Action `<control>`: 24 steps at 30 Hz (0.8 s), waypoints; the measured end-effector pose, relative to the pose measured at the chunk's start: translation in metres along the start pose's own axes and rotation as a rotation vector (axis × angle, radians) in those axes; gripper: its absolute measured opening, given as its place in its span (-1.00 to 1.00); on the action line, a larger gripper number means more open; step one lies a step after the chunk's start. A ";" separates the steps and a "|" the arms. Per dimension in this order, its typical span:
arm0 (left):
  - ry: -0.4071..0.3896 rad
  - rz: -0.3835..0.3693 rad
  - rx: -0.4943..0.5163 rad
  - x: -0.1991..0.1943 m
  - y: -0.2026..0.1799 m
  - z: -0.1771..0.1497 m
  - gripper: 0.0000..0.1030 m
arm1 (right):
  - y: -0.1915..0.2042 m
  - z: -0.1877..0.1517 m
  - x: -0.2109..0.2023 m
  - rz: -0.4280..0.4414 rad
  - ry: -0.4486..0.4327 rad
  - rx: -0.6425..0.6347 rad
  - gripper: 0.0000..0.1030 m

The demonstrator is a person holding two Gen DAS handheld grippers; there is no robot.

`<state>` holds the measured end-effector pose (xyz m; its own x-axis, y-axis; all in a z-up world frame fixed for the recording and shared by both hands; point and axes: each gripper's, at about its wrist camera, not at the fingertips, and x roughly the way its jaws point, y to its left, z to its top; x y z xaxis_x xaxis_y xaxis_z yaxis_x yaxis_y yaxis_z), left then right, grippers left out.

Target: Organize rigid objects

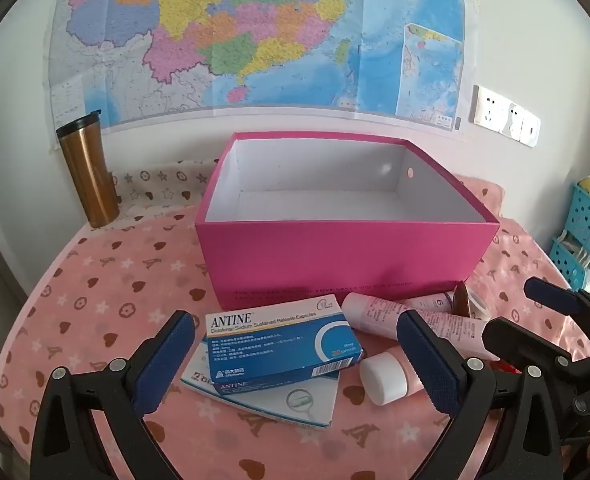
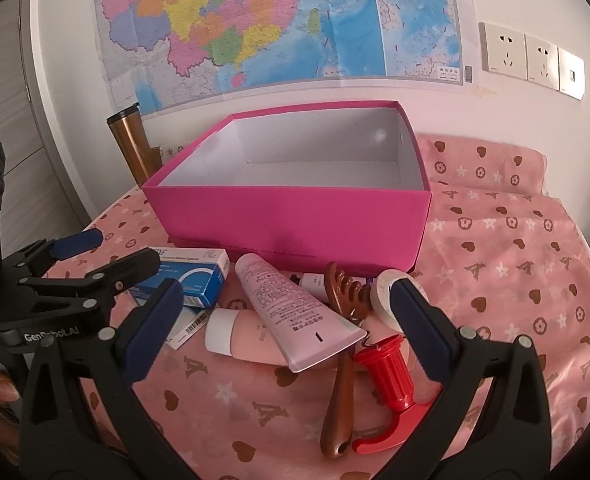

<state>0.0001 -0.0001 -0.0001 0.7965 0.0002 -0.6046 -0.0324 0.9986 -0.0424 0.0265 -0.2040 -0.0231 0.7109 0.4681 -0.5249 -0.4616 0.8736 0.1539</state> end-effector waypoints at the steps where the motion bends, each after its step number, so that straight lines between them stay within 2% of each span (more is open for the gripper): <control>1: -0.001 -0.001 0.000 0.000 0.000 0.000 0.99 | 0.000 0.000 0.000 0.001 0.001 -0.001 1.00; 24: 0.002 -0.002 -0.001 0.001 0.000 0.000 0.99 | 0.002 -0.003 0.003 0.011 0.012 0.002 1.00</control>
<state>0.0007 -0.0002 -0.0009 0.7954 -0.0014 -0.6060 -0.0315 0.9985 -0.0437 0.0260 -0.2010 -0.0271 0.6994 0.4763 -0.5329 -0.4684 0.8686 0.1617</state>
